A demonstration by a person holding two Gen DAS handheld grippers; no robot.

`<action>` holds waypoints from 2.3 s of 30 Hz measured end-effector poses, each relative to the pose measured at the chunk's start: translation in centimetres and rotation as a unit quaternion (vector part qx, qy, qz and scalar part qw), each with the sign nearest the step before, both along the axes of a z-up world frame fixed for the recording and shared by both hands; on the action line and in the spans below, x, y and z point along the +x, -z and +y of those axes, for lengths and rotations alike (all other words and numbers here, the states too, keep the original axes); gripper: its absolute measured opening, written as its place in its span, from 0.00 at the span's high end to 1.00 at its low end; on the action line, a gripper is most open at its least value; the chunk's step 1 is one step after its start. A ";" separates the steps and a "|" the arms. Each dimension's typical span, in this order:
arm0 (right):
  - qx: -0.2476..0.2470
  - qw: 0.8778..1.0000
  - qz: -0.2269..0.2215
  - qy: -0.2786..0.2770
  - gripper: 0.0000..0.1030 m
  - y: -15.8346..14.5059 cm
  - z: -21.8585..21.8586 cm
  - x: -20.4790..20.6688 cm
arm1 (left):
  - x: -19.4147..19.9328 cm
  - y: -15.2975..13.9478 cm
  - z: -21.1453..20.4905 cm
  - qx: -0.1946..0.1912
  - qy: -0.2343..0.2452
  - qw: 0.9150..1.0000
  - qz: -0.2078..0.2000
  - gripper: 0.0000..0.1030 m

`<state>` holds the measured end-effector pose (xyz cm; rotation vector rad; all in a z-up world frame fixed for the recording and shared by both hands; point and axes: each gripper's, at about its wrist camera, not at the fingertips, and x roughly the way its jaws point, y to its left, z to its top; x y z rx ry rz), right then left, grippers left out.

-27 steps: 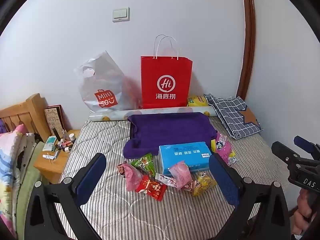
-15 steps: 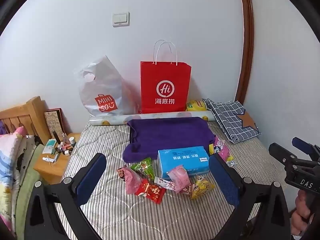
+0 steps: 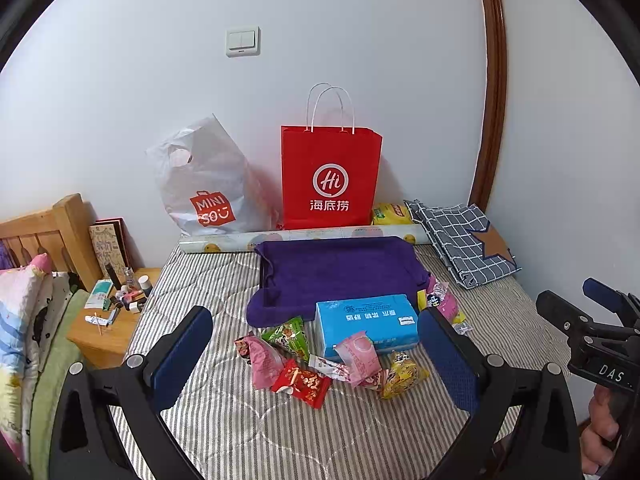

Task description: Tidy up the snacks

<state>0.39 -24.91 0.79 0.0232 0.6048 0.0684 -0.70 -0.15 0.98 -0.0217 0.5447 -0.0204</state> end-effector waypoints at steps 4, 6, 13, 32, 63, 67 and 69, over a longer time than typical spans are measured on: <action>0.000 1.000 -0.001 0.000 0.00 0.0 0.0 0.0 | -0.1 0.1 0.0 0.000 0.001 1.000 0.000 0.00; 0.002 1.000 -0.003 0.000 0.00 0.0 -0.1 0.0 | -0.1 0.2 0.0 0.001 0.001 1.000 -0.001 0.00; 0.000 1.000 -0.008 0.000 0.00 0.0 0.0 -0.4 | -0.1 0.2 -0.1 0.002 0.002 1.000 -0.002 0.00; 0.000 1.000 -0.013 -0.004 0.00 0.1 0.4 -0.9 | -0.5 0.2 0.0 0.001 0.001 1.000 -0.002 0.00; 0.007 1.000 -0.014 0.003 0.00 -0.1 0.0 -1.0 | -0.4 0.2 0.0 0.002 0.002 1.000 -0.006 0.00; 0.008 1.000 -0.016 0.002 0.00 -0.1 -0.1 -1.0 | -0.4 0.2 0.1 0.001 0.001 1.000 -0.006 0.00; 0.008 1.000 -0.016 0.002 0.00 -0.1 -0.1 -1.0 | -0.4 0.2 0.0 0.001 0.001 1.000 -0.006 0.00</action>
